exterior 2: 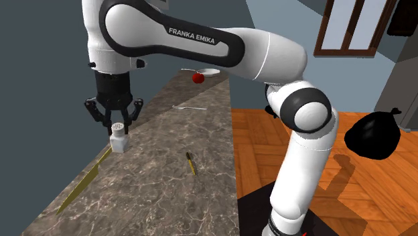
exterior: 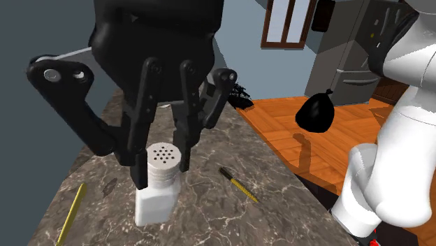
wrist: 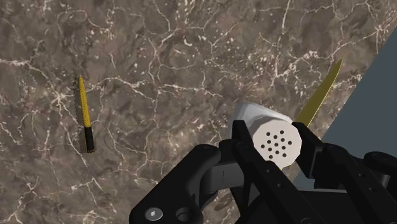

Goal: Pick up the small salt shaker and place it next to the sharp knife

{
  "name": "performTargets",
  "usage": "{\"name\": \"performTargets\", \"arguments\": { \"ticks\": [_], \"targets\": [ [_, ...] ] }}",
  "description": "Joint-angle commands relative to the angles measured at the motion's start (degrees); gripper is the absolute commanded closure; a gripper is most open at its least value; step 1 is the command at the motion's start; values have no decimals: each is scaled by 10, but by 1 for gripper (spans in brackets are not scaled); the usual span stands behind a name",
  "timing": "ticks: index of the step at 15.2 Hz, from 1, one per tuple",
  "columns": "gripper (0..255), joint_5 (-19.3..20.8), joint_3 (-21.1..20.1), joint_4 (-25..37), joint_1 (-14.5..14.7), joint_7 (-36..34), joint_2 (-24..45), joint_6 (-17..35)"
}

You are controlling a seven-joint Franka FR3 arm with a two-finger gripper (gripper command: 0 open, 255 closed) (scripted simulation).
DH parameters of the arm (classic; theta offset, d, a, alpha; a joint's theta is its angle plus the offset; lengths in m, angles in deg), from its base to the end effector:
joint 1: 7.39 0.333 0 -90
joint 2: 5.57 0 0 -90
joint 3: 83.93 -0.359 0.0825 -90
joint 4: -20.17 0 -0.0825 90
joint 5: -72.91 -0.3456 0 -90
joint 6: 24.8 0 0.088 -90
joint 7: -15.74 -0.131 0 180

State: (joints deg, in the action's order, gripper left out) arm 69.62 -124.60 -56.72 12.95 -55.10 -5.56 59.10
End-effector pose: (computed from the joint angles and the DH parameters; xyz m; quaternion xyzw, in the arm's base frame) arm 0.2372 0.4445 0.7316 -0.9945 0.0807 0.0010 0.0673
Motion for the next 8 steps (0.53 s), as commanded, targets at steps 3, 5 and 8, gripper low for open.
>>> {"name": "performTargets", "arguments": {
  "ticks": [3, 5, 8],
  "targets": [
    [255, 81, -43, 91, 63, -84, 97, -17],
    [255, 133, -53, 157, 116, -124, 156, -38],
    [255, 148, -52, 163, 139, -139, 175, -29]
  ]
}}
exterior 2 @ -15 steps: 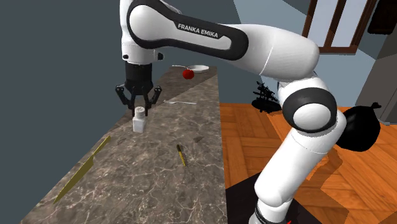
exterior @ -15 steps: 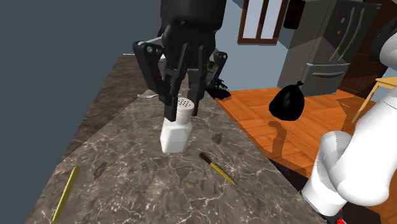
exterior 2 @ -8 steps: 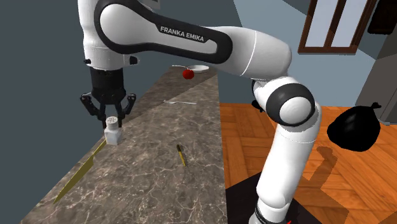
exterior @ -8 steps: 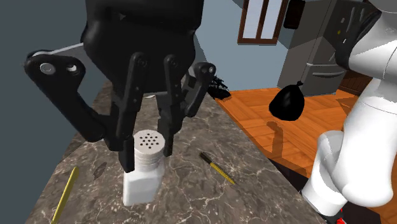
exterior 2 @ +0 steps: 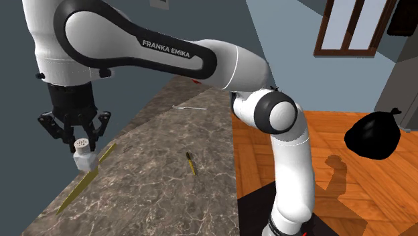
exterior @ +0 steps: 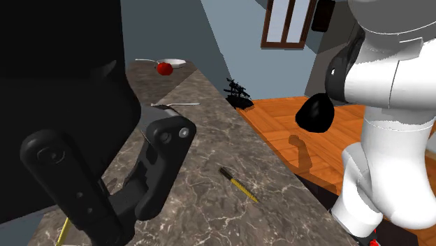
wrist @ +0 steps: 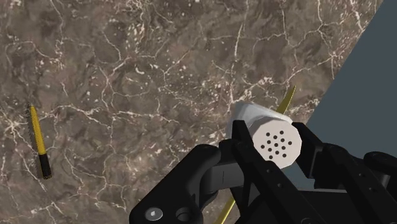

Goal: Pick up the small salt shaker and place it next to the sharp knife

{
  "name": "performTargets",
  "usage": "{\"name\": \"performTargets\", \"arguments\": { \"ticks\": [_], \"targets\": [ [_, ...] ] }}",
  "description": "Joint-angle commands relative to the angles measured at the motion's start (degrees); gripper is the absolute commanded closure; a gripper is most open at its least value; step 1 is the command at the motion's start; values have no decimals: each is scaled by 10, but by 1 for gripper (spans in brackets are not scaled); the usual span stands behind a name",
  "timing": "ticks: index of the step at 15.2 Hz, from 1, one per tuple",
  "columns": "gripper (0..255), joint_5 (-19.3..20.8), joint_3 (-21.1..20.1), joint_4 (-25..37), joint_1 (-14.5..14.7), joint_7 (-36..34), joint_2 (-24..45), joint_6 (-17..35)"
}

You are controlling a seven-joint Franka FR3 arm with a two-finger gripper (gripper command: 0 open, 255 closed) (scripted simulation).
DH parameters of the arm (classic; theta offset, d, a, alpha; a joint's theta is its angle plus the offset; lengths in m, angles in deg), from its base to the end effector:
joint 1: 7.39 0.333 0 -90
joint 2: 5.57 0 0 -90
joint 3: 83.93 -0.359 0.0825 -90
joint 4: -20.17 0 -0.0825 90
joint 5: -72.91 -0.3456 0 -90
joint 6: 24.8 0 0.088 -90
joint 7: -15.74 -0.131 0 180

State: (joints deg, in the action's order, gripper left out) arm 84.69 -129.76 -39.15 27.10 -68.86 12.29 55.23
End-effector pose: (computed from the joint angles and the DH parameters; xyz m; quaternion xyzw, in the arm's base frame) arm 0.2243 0.5336 0.7198 -0.9943 0.0819 0.0012 0.0676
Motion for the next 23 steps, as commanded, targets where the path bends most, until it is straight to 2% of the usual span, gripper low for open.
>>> {"name": "performTargets", "arguments": {
  "ticks": [1, 10, 23],
  "targets": [
    [255, -9, -1, -32, -11, 0, -11, 22],
    [255, -55, -1, -171, -60, 20, -67, 119],
    [255, -85, 4, -313, -86, 38, -106, 232]
  ]
}}
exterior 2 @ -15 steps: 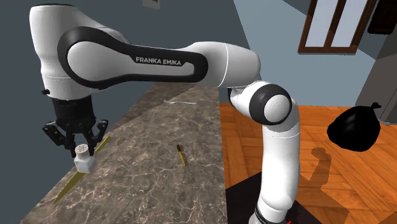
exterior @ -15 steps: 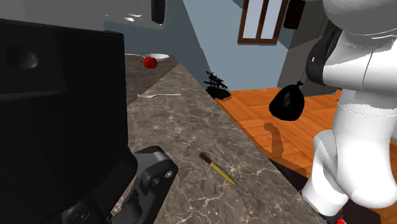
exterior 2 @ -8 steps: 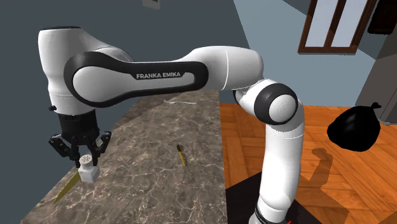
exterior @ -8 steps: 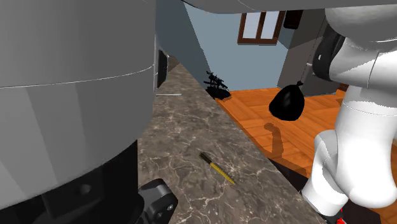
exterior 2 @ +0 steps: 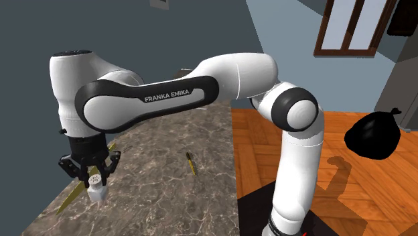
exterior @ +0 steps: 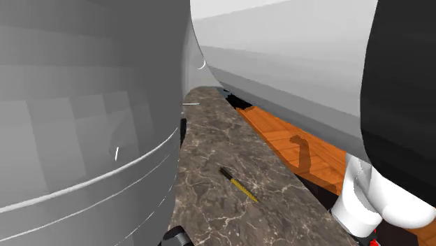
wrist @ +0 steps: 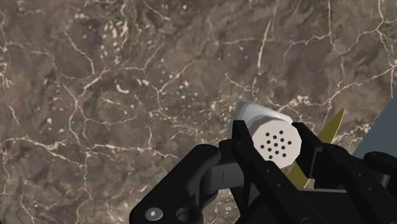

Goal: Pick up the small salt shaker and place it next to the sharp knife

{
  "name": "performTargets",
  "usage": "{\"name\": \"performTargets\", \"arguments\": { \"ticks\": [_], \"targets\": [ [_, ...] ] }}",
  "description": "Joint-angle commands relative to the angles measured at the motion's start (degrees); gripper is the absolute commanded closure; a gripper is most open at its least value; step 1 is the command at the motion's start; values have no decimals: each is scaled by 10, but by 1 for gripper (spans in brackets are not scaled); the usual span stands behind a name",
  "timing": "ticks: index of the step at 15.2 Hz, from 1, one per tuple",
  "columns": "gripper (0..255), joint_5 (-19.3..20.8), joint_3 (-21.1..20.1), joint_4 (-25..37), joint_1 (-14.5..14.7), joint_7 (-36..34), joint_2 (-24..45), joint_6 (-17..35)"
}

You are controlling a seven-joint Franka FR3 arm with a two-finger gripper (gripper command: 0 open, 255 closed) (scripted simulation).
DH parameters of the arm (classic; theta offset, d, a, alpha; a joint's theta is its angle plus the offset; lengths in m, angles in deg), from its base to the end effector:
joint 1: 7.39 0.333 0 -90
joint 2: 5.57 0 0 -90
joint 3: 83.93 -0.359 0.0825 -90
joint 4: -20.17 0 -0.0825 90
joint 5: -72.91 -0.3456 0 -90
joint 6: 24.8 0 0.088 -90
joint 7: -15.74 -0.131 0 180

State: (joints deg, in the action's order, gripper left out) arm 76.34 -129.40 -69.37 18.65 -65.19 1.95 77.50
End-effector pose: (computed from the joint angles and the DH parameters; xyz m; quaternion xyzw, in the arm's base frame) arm 0.2147 0.5300 0.6159 -0.9943 0.0827 0.0008 0.0674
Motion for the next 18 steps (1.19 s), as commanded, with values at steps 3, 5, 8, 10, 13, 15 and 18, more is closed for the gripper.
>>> {"name": "performTargets", "arguments": {
  "ticks": [3, 5, 8, 10, 13, 15, 18],
  "targets": [
    [255, -4, 1, -37, -4, 3, -6, 33],
    [255, -5, 2, -49, -5, 4, -7, 44],
    [255, -5, 2, -49, -5, 4, -7, 44],
    [255, -5, 2, -49, -5, 4, -7, 44],
    [0, -5, 2, -49, -5, 4, -7, 44],
    [0, -5, 2, -49, -5, 4, -7, 44],
    [0, -5, 2, -49, -5, 4, -7, 44]
  ]
}}
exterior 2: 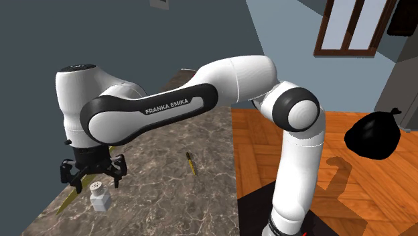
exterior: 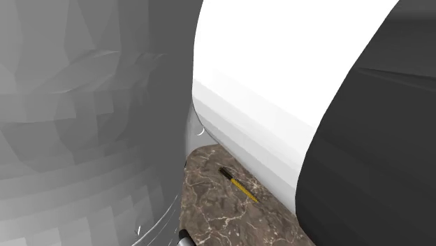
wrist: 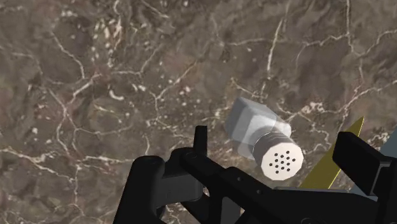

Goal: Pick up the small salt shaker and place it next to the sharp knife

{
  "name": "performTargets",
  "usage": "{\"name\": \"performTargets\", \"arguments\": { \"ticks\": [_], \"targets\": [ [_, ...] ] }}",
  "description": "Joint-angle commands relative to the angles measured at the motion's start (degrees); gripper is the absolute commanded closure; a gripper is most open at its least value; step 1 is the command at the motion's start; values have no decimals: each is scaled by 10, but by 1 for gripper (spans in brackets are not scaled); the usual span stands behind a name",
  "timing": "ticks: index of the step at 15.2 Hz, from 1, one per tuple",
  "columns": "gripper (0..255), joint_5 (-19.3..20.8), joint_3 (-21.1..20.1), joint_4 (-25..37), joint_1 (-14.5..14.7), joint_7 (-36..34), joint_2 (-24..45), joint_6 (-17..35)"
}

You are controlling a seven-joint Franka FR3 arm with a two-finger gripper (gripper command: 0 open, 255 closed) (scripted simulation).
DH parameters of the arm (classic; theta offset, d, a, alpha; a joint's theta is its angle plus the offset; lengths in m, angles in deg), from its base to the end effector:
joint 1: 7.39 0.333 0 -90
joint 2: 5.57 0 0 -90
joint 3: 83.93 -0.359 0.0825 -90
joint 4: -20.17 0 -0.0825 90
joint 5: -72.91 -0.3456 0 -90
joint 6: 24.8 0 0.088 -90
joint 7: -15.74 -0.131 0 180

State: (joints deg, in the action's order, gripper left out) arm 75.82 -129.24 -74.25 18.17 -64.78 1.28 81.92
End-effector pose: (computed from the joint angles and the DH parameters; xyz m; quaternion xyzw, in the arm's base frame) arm 0.2145 0.5300 0.5900 -0.9943 0.0828 0.0008 0.0676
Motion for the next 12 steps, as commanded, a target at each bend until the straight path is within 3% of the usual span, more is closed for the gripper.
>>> {"name": "performTargets", "arguments": {
  "ticks": [1, 4, 12],
  "targets": [
    [0, -2, 0, 17, 0, 1, -2, -19],
    [0, -2, -1, 70, 1, 2, -3, -72],
    [0, -2, -1, 70, 1, 2, -3, -72]
  ]
}}
